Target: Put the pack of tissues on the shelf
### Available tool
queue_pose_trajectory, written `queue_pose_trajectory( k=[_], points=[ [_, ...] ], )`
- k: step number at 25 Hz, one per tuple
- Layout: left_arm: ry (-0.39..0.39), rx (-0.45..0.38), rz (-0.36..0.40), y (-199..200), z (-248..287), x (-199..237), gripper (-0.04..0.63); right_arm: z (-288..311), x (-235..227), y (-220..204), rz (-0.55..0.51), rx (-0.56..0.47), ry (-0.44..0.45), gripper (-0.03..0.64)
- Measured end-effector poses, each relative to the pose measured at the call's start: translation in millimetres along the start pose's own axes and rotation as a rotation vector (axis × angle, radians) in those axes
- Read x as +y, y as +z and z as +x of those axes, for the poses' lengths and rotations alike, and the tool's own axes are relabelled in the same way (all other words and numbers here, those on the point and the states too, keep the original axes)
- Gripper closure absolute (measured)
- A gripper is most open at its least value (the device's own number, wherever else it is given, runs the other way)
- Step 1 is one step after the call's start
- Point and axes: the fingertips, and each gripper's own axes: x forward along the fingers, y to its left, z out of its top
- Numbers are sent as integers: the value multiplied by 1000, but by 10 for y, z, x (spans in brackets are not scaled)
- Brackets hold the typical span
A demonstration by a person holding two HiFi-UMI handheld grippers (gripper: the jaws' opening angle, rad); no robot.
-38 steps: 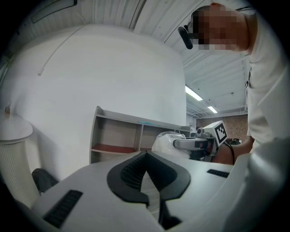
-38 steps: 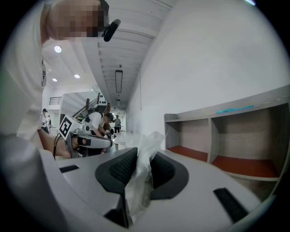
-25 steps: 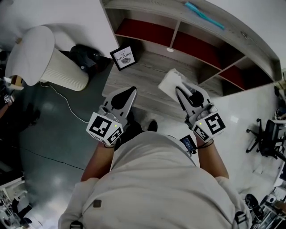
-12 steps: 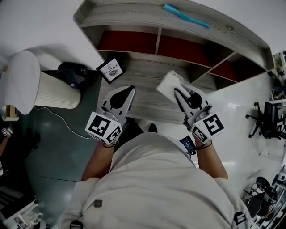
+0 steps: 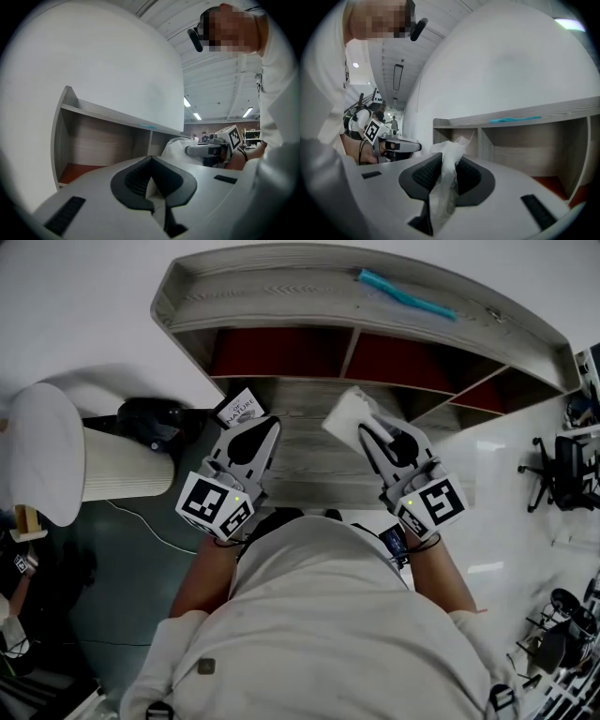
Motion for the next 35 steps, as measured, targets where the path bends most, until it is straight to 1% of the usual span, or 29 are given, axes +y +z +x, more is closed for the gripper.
queue_pose_trajectory(
  k=[5,14,23,29,35],
  points=[
    [-25,3,14,85,-31,381,579,395,88,62,-15,3,-24,522],
    [-75,18,42,49,-36,896,580,1016,229,110,-29,9,-46,522],
    [-92,27,54,39,70,1211,580,1499,166,71,-40,23,-66,522],
    [-122,45,51,-36,214,1312,580,1831,63,-75,-51,56,-84,522],
    [-134,61,36,-129,364,1431,580,2129,-72,-289,-57,94,-100,522]
  ],
)
